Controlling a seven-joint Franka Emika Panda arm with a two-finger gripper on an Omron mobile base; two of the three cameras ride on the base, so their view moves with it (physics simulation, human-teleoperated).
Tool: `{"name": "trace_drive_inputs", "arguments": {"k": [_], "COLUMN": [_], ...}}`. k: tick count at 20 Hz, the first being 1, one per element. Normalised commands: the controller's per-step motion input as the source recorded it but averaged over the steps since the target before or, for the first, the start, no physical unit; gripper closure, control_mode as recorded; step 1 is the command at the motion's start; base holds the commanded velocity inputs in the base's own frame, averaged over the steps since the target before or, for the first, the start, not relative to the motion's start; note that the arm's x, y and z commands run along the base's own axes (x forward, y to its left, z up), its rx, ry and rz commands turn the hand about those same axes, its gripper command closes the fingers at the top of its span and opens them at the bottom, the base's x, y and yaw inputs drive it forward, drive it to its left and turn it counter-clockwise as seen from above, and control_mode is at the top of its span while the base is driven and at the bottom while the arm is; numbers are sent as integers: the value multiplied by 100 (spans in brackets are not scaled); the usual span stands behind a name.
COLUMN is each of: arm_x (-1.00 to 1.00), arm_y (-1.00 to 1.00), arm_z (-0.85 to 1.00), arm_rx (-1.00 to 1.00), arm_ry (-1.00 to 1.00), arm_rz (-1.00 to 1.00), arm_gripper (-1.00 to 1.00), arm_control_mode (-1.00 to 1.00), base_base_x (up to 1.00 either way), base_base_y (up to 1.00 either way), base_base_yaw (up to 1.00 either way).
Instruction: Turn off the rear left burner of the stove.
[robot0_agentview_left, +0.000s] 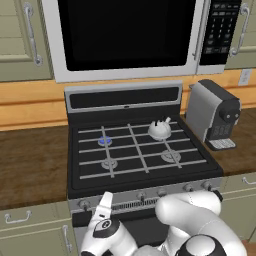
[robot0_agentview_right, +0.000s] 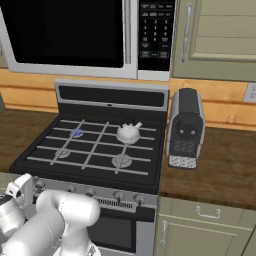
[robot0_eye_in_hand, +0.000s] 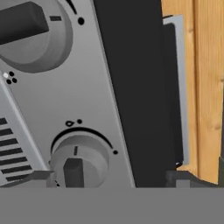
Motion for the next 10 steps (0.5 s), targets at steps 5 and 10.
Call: {"name": "trace_drive_inputs", "arguments": {"k": [5, 10], "arm_x": [-4, -53], "arm_y": [6, 0], "arm_z": [-9, 27], "arm_rx": [0, 0], "arm_ry": [-1, -20], "arm_rz": [0, 0], "arm_gripper": [-100, -100], "arm_control_mode": [-100, -100], "base_base_x": [0, 0], "base_base_y": [0, 0], "base_base_yaw": [0, 0]}}
